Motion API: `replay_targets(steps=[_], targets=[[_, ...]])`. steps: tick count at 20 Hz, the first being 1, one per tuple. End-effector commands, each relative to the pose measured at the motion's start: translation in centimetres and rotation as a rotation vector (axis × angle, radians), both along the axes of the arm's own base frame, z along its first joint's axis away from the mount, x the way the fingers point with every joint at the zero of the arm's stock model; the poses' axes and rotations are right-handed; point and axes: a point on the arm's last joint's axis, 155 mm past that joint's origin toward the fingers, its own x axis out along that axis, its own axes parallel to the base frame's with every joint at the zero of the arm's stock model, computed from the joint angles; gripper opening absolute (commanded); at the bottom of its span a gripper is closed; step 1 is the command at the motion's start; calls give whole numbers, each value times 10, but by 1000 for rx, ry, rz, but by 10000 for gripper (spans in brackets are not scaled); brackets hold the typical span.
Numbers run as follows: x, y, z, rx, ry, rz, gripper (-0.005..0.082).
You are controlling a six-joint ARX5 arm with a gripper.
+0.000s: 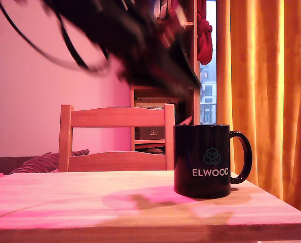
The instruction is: Pick up the coffee capsules on the table and drop them inside the coffee cup
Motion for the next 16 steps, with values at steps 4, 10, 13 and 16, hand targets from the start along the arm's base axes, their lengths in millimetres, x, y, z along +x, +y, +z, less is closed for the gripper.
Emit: replay_targets(steps=[4,10,13,16], targets=[[0,11,13,5,-19,6,-19],[20,39,-7,39,31,100,-19],[29,54,-14,59,59,147,-19],[29,72,-34,106,120,193,-19]])
